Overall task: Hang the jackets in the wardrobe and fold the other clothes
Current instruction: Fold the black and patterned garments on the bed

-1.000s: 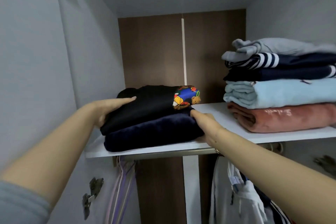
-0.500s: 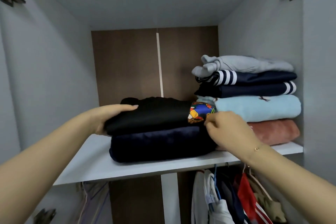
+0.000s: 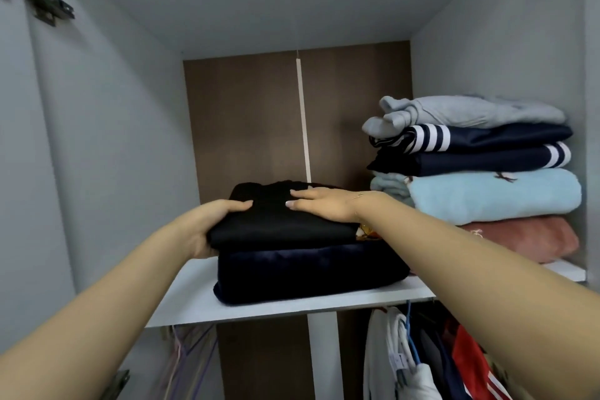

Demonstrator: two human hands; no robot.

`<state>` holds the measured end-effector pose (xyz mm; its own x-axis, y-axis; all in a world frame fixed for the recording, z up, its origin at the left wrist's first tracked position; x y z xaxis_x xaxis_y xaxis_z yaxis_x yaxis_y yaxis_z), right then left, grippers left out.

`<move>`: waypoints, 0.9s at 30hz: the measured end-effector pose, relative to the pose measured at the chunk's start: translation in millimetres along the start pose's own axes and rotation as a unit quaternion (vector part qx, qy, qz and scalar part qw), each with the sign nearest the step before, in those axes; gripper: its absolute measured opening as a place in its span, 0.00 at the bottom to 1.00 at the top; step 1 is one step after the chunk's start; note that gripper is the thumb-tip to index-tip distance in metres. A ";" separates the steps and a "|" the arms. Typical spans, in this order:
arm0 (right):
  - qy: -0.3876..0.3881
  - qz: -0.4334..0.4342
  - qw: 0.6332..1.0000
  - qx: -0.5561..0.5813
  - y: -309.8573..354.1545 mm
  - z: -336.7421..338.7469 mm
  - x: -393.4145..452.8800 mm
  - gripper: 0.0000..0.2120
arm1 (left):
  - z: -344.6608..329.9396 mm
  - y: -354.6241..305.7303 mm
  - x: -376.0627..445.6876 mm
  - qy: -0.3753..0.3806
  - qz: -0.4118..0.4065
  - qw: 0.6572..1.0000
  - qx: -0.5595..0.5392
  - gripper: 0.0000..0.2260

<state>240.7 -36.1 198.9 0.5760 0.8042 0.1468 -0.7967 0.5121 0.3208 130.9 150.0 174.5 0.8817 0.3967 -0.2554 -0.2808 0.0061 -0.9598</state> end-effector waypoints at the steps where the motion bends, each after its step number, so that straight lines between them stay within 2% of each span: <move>1: -0.003 -0.003 1.000 -0.004 0.1 0.4 -1.5 0.32 | -0.8 5.0 -0.8 0.011 0.002 1.000 -0.017 0.17; 4: -0.028 -0.004 1.000 0.003 4.1 3.5 -10.4 0.31 | 3.9 13.2 -7.2 0.028 -0.004 0.997 -0.074 0.17; 7: -0.087 0.000 0.996 0.014 7.7 5.9 -27.9 0.27 | 13.7 28.0 -17.3 0.091 -0.051 0.985 -0.136 0.19; 8: -0.112 0.002 0.994 0.008 9.7 5.8 -36.7 0.26 | 15.1 36.8 -21.2 0.110 -0.078 0.982 -0.130 0.23; 10: -0.149 0.000 0.989 -0.026 15.8 -0.1 -54.5 0.25 | 8.8 59.6 -31.5 0.116 -0.135 0.983 -0.038 0.33; 11: -0.156 -0.001 0.986 -0.054 19.6 -5.4 -61.7 0.25 | 4.5 69.6 -33.7 0.098 -0.167 0.981 0.002 0.38; 13: -0.150 -0.014 0.982 -0.113 27.9 -16.0 -71.0 0.26 | 1.3 76.4 -33.0 0.063 -0.221 0.973 -0.027 0.38; 16: -0.149 -0.067 0.975 -0.147 36.6 -21.7 -73.2 0.26 | 10.4 72.3 -32.6 0.049 -0.266 0.950 -0.157 0.29; 19: -0.145 -0.123 0.968 -0.163 43.6 -23.9 -67.2 0.26 | 26.2 78.1 -29.4 -0.021 -0.288 0.934 -0.212 0.19; 22: -0.153 -0.143 0.966 -0.153 56.4 -31.2 -67.7 0.26 | 30.4 91.3 -31.4 -0.070 -0.285 0.943 -0.158 0.14; 24: -0.173 -0.130 0.966 -0.139 67.3 -34.3 -83.0 0.26 | 40.1 90.5 -41.7 -0.154 -0.296 0.939 -0.086 0.12; 26: -0.204 -0.106 0.966 -0.117 76.3 -36.5 -113.3 0.28 | 47.2 80.2 -65.6 -0.249 -0.342 0.906 -0.015 0.11; 27: -0.220 -0.098 0.966 -0.091 78.9 -37.5 -132.2 0.28 | 45.8 74.0 -80.5 -0.271 -0.375 0.887 -0.002 0.11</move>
<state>94.8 -90.7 169.7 0.7089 0.5015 0.4959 -0.6609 0.7179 0.2188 21.8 160.6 129.3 0.5088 0.6648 0.5469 0.3091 0.4519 -0.8368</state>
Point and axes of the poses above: each hand's wrist, its own x-axis towards the middle knuckle, its own z-axis out of the back of the hand, y = z × x, the point moved 5 cm from there along x, towards the middle knuckle, and after that the axes turned 8 degrees about z, right-handed, at the moved point
